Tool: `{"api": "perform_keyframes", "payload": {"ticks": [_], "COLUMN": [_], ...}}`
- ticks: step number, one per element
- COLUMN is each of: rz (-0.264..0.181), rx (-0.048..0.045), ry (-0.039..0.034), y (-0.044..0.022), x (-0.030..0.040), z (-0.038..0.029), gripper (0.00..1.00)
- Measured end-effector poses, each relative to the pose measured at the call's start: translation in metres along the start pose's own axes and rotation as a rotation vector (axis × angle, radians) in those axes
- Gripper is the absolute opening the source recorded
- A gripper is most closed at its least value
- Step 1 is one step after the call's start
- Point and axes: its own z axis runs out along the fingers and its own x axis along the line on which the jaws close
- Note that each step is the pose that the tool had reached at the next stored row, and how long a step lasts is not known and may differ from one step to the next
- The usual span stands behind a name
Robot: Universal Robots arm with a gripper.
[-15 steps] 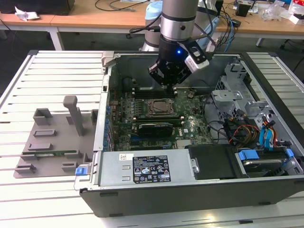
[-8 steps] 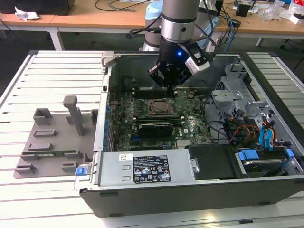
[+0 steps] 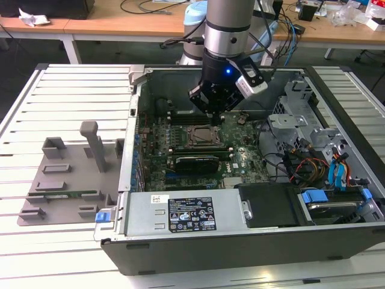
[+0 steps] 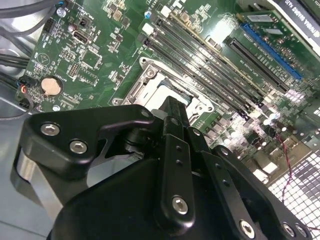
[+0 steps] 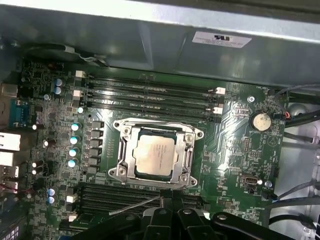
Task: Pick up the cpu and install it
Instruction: 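Install the second cpu locking lever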
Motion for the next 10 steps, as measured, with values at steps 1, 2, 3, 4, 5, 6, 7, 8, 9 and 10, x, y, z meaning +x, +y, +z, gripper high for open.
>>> {"api": "perform_keyframes", "payload": {"ticks": [1,2,3,4,5,6,7,8,9,10], "rz": [0.000,0.000,0.000,0.000,0.000,0.000,0.000,0.000,0.000,0.000], "rx": [0.0000,0.0000,0.0000,0.0000,0.0000,-0.0001,-0.0001,-0.0001,0.0000,-0.0001], "ry": [-0.0001,0.0000,0.0000,0.0000,0.0000,0.0000,-0.0001,0.0000,0.0000,-0.0001], "y": [-0.0010,-0.0019,-0.0029,-0.0039,-0.0057,-0.0069,-0.0080,-0.0091,-0.0105,-0.0112], "x": [0.0001,0.0002,0.0004,0.0004,0.0007,0.0008,0.0009,0.0010,0.0012,0.0013], "z": [0.0001,0.0001,0.0002,0.0003,0.0004,0.0004,0.0005,0.0006,0.0006,0.0007], "gripper": [0.11,0.11,0.11,0.11,0.11,0.11,0.11,0.11,0.11,0.11]}}
